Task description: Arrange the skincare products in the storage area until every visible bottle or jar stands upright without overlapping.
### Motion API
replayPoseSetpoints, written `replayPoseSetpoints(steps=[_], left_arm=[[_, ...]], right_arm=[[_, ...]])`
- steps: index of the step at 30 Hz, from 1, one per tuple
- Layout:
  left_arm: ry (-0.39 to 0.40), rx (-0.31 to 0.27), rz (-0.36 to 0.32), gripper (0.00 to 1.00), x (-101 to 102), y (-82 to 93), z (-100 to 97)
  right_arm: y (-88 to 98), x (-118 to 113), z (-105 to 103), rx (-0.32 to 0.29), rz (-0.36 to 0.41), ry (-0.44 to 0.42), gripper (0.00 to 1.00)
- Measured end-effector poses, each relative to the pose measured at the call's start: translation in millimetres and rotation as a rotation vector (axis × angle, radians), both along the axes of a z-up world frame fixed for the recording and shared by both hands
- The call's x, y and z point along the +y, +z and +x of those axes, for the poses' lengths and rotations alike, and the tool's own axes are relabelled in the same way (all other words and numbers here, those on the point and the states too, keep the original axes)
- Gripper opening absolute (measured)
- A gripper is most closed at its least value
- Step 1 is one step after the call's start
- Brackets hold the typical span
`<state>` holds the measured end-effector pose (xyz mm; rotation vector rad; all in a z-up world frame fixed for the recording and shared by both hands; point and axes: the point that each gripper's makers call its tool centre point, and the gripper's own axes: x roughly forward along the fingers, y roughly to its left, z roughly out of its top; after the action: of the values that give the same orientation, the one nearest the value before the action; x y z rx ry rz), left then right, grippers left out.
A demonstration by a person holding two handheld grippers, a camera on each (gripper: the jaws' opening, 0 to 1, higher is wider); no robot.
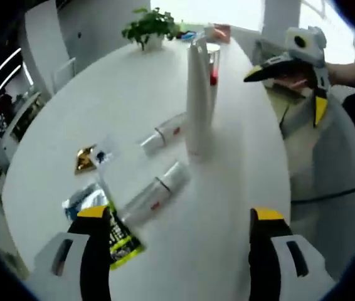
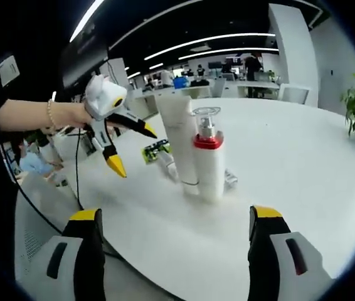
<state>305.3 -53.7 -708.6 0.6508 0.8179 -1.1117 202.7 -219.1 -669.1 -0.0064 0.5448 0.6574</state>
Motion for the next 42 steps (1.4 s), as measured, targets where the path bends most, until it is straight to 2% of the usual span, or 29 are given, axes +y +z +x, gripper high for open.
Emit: replayPoseSetpoints(steps=[5,20,22,26,31,34,42], left_arm=[[0.002,0.020,0.019,0.79,-5.9,-6.7,6.7],[-0.133,0.024,0.121,0.69,-18.3,-26.8,33.5],[-0.167,0.028,0.116,0.68,-20.4,-28.9,33.2],[-0.213,0.025,0.127,0.60,-22.2,-29.6,33.7],[-0.275,0.033,0.159,0.53,-29.4,-34.2,31.4],[-0.289,0.042,0.174,0.49,-32.2,-36.3,31.0],[-0.323,0.047,0.228,0.43,-23.3,-47.8,32.5]], right_arm=[[-0.5,-1.5,-0.1,0.008,0.004,-0.009,0.96],[-3.3,-3.4,-0.5,0.024,0.004,-0.016,0.95],[-3.4,-3.8,-0.3,0.024,0.003,-0.018,0.95],[-4.5,-3.5,-0.6,0.028,0.001,-0.016,0.95],[-4.8,-4.3,-0.4,0.030,0.002,-0.018,0.95],[-5.6,-5.1,-0.1,0.033,0.003,-0.020,0.95],[-6.1,-4.8,-0.3,0.034,0.000,-0.019,0.95]])
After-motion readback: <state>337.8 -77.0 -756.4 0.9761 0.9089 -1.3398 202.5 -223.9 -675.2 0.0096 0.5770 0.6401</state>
